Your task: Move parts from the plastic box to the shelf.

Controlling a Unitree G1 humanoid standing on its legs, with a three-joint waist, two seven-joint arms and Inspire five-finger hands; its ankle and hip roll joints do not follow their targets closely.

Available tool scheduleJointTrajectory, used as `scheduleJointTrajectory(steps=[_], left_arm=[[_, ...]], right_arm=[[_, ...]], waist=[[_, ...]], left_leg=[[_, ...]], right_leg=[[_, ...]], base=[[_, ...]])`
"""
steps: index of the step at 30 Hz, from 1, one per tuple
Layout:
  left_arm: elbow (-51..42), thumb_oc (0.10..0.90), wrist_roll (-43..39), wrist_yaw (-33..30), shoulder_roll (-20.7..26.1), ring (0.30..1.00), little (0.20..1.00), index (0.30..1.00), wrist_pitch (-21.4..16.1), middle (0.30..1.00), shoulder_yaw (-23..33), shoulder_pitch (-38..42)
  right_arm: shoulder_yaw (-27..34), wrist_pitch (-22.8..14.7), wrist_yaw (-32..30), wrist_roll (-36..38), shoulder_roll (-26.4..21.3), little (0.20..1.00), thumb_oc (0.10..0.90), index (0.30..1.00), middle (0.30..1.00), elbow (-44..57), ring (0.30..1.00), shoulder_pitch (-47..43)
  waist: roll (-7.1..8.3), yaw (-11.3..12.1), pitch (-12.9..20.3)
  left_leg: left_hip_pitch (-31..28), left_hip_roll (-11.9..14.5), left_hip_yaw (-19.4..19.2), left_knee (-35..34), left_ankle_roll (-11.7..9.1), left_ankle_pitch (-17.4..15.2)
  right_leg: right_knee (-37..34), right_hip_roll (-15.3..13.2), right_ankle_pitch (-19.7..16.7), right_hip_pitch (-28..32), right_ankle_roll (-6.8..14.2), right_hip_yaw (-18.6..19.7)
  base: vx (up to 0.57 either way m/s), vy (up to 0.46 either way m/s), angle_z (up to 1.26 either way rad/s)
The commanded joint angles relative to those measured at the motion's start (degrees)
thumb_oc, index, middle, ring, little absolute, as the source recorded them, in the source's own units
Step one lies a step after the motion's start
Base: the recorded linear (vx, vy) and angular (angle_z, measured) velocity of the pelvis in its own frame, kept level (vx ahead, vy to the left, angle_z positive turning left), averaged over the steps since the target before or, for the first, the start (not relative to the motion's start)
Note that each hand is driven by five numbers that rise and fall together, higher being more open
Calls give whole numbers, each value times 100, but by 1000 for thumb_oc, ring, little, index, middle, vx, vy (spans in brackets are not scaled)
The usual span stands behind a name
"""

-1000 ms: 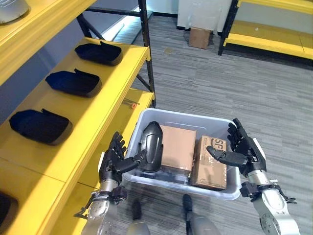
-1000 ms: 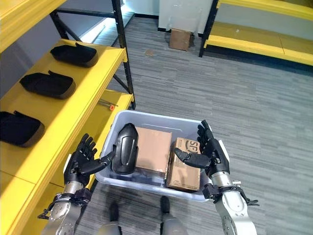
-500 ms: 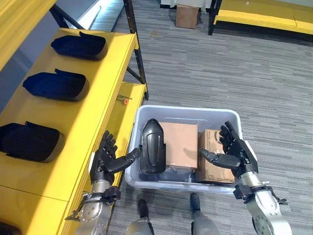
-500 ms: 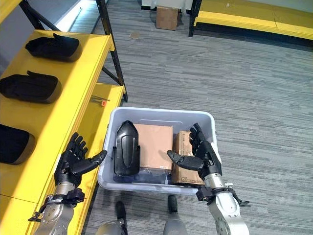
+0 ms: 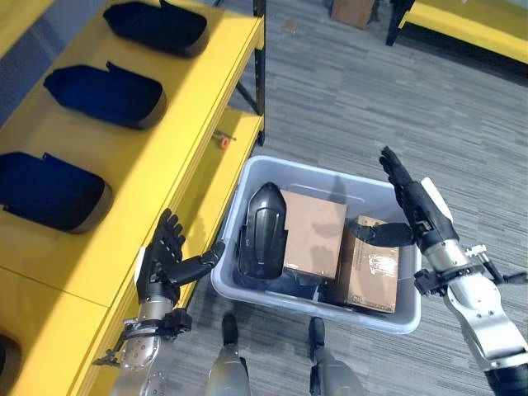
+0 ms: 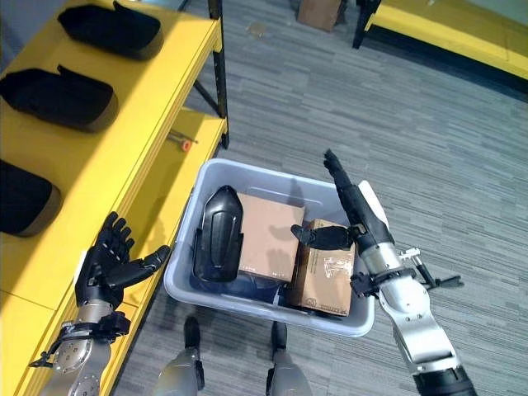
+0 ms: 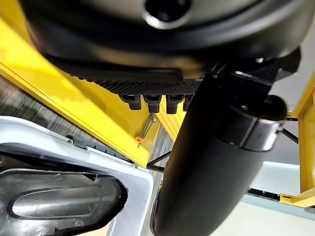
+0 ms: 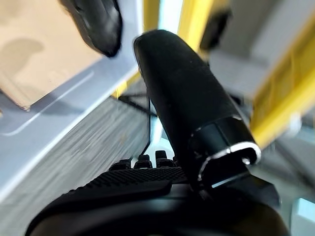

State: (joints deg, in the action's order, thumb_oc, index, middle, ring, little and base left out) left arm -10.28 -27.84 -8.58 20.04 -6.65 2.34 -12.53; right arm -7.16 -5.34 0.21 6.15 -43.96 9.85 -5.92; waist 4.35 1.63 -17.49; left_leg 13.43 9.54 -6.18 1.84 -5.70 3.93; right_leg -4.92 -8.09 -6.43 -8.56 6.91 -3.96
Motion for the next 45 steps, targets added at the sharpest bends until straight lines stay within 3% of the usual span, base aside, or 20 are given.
scheduleJointTrajectory(steps=[1,6,13,15,17,20,21,30,45], left_arm=[[-1058,900,25,-118,548,1000,1000,1000,-922,1000,199,595],[-1259,900,-8,-251,644,1000,1000,1000,-1079,1000,118,858],[-1391,900,310,-538,908,1000,1000,1000,-1184,1000,56,1238],[-1415,900,259,-573,976,1000,1000,1000,-1226,1000,-76,1426],[-1459,900,243,-624,995,1000,1000,1000,-1255,1000,-109,1516],[-1502,900,210,-666,1028,1000,1000,1000,-1248,1000,-266,1608],[-1545,900,214,-679,1006,1000,1000,1000,-1236,1000,-319,1676],[-1587,900,298,-834,944,1000,1000,1000,-1213,1000,-474,2010],[-1559,900,353,-965,823,1000,1000,1000,-1251,1000,-653,2357]], right_arm=[[-79,-588,-260,-635,-837,1000,900,1000,1000,-147,1000,-1307],[-1043,-598,-290,-1187,-1538,1000,900,1000,1000,-576,1000,-2454],[-2230,-583,-275,-2270,-2306,1000,900,1000,1000,-839,1000,-3653],[-3021,-634,-338,-2955,-2593,1000,900,1000,1000,-942,1000,-4435],[-3285,-580,-371,-3214,-2656,1000,900,1000,1000,-1031,1000,-4762],[-4213,-661,-276,-3876,-2857,1000,900,1000,1000,-1046,1000,-5661],[-4722,-682,-257,-4107,-2836,1000,900,1000,1000,-1046,1000,-6218],[-5902,-723,-138,-4755,-2543,1000,900,1000,1000,-1046,1000,-7516],[-6241,-790,133,-4691,-1837,1000,900,1000,1000,-1129,1000,-7622]], waist=[[136,121,-152],[199,215,-408],[144,258,-688],[123,278,-793],[87,264,-864],[101,312,-927],[89,313,-983],[84,282,-1190],[67,342,-1230]], left_leg=[[260,305,-95,333,-127,-8],[304,370,-122,205,-152,107],[429,387,-56,75,-205,264],[538,373,-25,104,-229,300],[639,351,7,77,-239,356],[719,334,5,34,-247,394],[780,326,-4,33,-249,412],[933,305,11,49,-248,412],[1139,190,153,-6,-221,413]], right_leg=[[213,-327,601,400,204,-320],[362,-259,624,155,172,-269],[563,-229,691,-107,147,-326],[642,-243,711,-210,141,-353],[700,-253,706,-335,138,-363],[755,-262,695,-479,141,-354],[780,-264,686,-557,144,-340],[842,-265,672,-738,145,-355],[784,-264,681,-810,123,-471]], base=[[-31,-27,6],[-48,-36,0],[-22,-23,1],[-47,-46,5],[-61,-33,8],[-46,-16,11],[-41,-19,4],[-16,-4,1],[-2,0,3]])
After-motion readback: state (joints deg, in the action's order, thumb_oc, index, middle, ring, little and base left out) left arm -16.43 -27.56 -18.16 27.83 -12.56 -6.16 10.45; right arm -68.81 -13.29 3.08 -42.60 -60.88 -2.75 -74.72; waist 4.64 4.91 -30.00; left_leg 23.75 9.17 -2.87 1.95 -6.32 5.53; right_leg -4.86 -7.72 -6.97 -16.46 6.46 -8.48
